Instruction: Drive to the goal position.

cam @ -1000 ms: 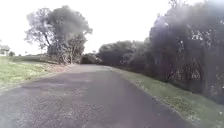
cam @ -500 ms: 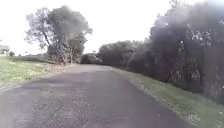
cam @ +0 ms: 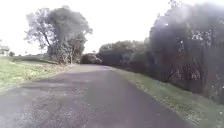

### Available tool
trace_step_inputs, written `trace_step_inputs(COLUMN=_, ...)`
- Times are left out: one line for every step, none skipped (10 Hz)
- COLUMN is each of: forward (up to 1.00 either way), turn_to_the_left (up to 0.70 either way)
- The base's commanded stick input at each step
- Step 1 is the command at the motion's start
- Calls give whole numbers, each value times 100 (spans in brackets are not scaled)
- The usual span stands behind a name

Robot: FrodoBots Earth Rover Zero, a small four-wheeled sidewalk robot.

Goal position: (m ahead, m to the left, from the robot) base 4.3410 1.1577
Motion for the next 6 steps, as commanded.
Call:
trace_step_inputs(forward=9, turn_to_the_left=0)
trace_step_inputs(forward=8, turn_to_the_left=1)
trace_step_inputs(forward=7, turn_to_the_left=1)
trace_step_inputs(forward=7, turn_to_the_left=1)
trace_step_inputs(forward=8, turn_to_the_left=0)
trace_step_inputs(forward=8, turn_to_the_left=0)
